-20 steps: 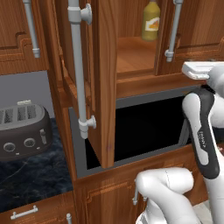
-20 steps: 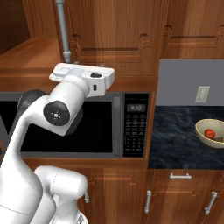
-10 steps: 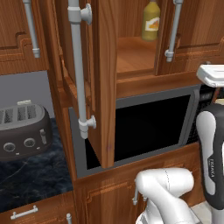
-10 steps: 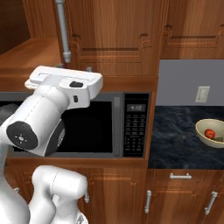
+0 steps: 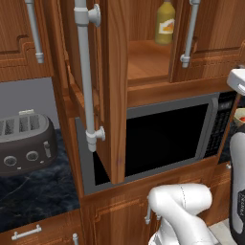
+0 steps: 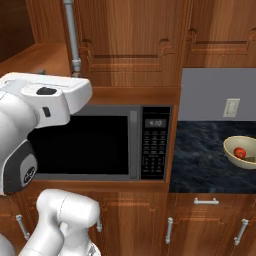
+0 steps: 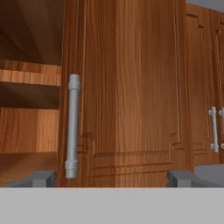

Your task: Open the cabinet. Pick the kiwi and apple from the cabinet and place them into the bowl. Then close the cabinet.

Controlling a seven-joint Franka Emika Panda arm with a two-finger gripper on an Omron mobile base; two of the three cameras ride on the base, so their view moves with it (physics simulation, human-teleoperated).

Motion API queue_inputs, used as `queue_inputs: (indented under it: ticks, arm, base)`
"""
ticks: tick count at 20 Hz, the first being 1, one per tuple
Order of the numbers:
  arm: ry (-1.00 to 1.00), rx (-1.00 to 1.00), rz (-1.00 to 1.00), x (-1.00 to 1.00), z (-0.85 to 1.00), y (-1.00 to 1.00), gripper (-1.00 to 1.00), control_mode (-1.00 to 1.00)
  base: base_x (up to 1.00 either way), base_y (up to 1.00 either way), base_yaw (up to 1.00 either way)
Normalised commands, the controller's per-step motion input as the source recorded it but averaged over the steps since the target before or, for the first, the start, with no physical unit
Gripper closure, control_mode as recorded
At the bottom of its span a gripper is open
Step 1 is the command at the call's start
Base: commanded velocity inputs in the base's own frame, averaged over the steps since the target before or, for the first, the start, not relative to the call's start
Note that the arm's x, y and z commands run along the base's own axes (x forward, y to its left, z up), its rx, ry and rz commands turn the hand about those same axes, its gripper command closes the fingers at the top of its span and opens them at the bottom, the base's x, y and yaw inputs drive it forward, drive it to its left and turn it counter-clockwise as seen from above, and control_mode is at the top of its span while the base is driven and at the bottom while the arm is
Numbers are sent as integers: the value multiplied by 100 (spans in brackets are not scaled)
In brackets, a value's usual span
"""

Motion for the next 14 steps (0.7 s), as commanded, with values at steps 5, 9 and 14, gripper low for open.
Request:
queue_inputs:
  ticks: [5, 9, 14]
  arm:
    - [21, -8, 0, -68, 0, 32, -100, -100]
    - [17, -2, -1, -64, 0, 29, -100, -100]
    - [15, -2, 0, -45, -10, 21, -100, -100]
  base:
    - [0, 0, 0]
    - [0, 0, 0]
    - [0, 0, 0]
